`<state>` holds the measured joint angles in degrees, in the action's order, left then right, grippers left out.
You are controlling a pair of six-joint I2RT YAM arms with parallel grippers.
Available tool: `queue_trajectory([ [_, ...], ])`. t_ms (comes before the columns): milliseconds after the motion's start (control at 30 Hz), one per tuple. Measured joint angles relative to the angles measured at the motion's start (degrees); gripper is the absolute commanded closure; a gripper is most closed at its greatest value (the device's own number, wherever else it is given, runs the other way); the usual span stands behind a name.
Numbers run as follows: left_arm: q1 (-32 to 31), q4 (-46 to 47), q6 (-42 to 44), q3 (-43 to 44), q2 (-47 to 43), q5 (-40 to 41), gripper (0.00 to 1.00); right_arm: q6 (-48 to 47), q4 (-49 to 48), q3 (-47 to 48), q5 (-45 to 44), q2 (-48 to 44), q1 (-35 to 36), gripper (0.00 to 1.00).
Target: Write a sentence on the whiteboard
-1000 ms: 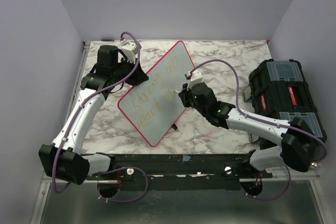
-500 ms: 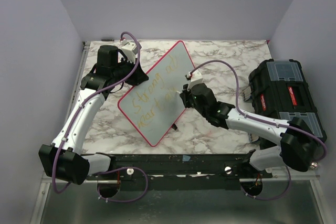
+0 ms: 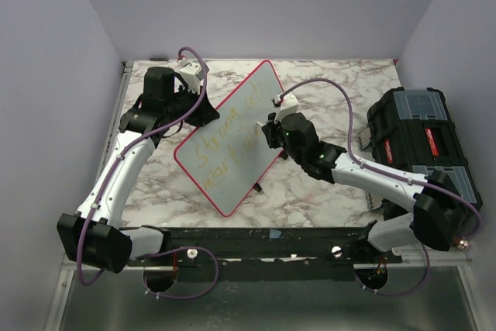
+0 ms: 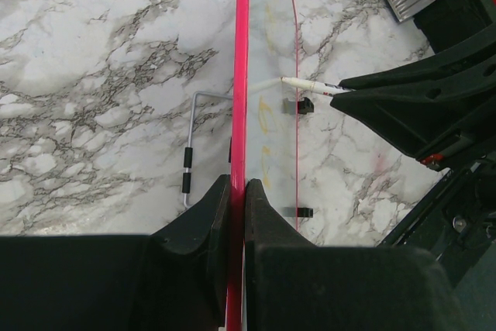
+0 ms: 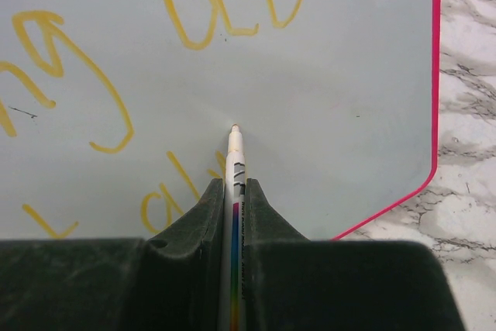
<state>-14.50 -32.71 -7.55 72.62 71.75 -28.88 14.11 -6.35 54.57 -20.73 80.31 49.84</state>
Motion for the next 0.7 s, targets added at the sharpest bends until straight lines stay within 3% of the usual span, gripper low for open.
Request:
queue_trajectory([
  [700, -0.52, 0.11, 0.0, 0.0, -0.28, 0.0, 1.0, 3.08, 0.39, -5.51, 3.26, -7.02, -5.55, 0.99],
])
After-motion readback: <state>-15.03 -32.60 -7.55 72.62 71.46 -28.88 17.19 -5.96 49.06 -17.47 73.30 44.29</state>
